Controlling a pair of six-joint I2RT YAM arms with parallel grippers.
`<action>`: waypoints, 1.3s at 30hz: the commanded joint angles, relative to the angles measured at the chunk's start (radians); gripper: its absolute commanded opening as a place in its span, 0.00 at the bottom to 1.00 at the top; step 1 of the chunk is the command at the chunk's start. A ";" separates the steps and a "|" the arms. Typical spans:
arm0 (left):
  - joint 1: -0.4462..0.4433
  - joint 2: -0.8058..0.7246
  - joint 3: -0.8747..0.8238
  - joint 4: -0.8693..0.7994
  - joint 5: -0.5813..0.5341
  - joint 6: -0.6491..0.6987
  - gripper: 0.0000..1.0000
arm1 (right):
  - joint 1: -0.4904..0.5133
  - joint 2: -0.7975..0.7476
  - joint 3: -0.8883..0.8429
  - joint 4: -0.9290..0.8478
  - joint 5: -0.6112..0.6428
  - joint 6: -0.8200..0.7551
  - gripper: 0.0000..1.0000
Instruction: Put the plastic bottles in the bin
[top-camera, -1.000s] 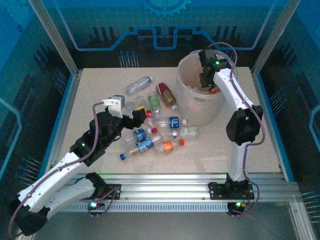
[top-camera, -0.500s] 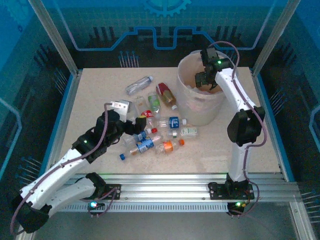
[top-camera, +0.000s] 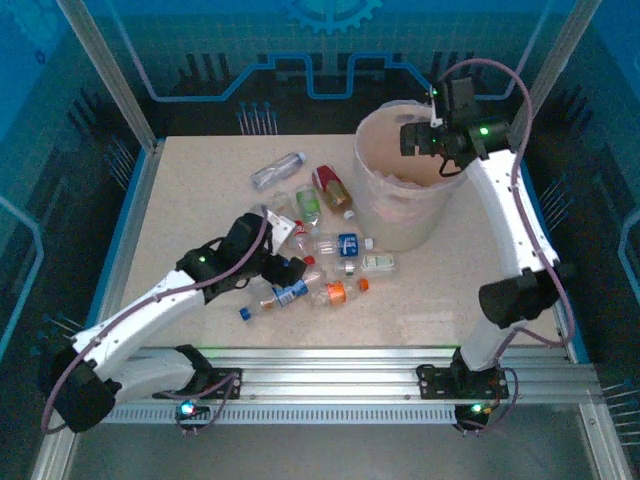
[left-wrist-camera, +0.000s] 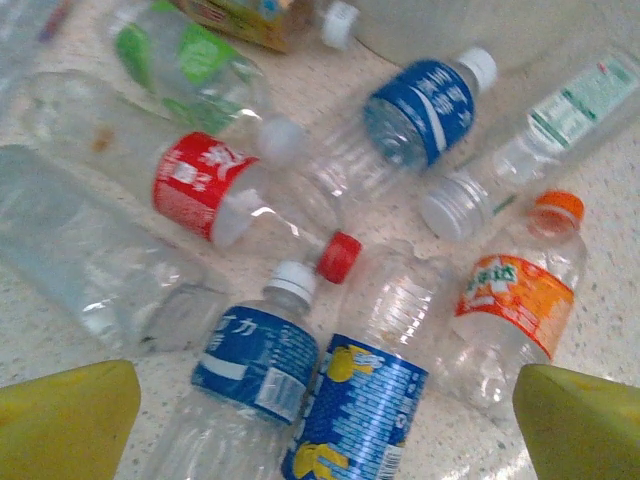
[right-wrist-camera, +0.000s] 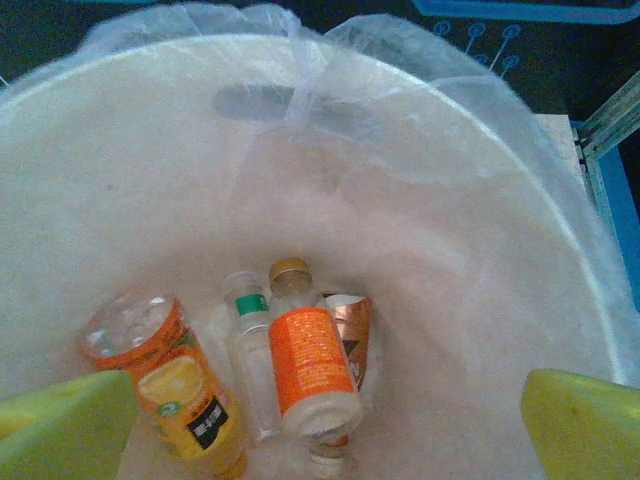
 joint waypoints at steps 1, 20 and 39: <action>-0.059 0.060 0.043 -0.025 0.066 0.072 0.95 | 0.005 -0.095 -0.070 0.008 -0.010 0.064 1.00; -0.342 0.579 0.350 -0.198 -0.081 0.125 0.80 | -0.036 -0.383 -0.301 0.086 -0.050 0.164 1.00; -0.367 0.671 0.356 -0.201 -0.130 0.099 0.79 | -0.045 -0.370 -0.304 0.096 -0.106 0.159 1.00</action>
